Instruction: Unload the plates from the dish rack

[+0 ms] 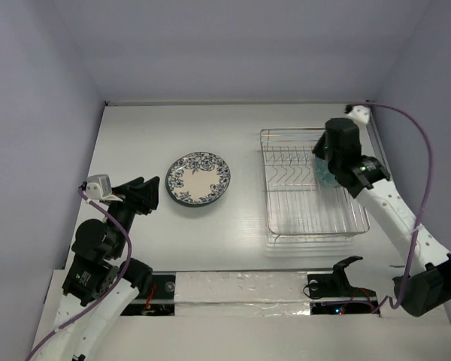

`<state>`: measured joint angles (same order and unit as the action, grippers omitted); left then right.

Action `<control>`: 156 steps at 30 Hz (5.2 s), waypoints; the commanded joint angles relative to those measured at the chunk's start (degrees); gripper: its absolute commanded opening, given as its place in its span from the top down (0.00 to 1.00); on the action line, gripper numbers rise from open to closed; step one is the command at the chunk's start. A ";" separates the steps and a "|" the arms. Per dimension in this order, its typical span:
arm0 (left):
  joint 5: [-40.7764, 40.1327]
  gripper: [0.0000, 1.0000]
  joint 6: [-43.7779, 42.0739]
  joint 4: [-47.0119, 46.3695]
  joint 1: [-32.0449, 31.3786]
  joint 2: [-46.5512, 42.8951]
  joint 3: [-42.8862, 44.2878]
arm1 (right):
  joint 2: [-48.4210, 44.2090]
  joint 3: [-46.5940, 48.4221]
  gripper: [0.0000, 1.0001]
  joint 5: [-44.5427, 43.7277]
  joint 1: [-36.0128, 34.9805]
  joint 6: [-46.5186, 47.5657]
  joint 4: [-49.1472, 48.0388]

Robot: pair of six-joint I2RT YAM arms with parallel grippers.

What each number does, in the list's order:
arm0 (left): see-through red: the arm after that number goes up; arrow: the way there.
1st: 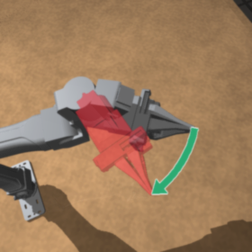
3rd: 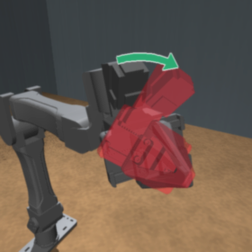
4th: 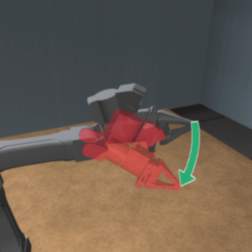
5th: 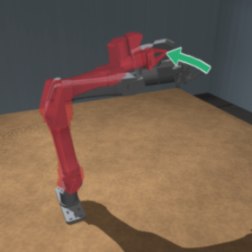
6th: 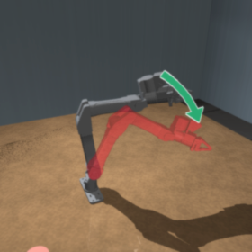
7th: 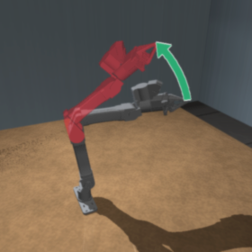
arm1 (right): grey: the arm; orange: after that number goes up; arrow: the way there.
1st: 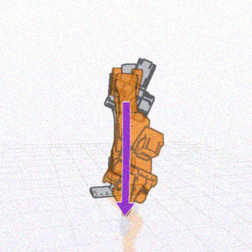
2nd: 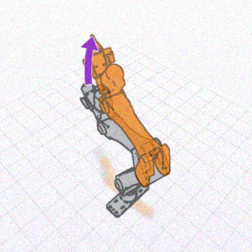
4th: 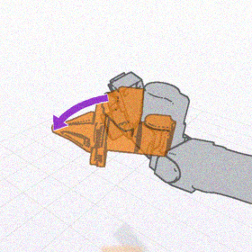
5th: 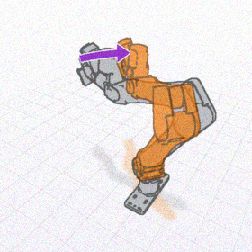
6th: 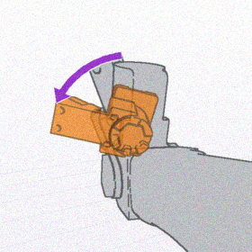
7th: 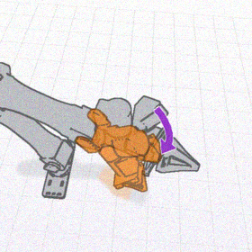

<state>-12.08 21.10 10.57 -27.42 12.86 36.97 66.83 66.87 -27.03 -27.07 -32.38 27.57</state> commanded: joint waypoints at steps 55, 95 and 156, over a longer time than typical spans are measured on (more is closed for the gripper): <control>0.21 0.50 -0.54 -2.57 -0.35 -1.44 -0.32 | 1.74 30.09 1.00 5.73 17.58 16.14 15.33; 0.21 0.50 -0.18 -2.22 -0.35 -0.91 -0.23 | 32.84 -3.50 0.80 22.11 -18.11 -33.62 -51.92; 0.21 0.49 -0.80 -2.92 -0.35 -2.14 -0.32 | 13.51 9.50 0.98 -14.45 22.94 18.75 9.60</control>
<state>-12.05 21.04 10.52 -27.42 10.09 36.97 82.52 71.94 -36.93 -5.06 -15.38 38.13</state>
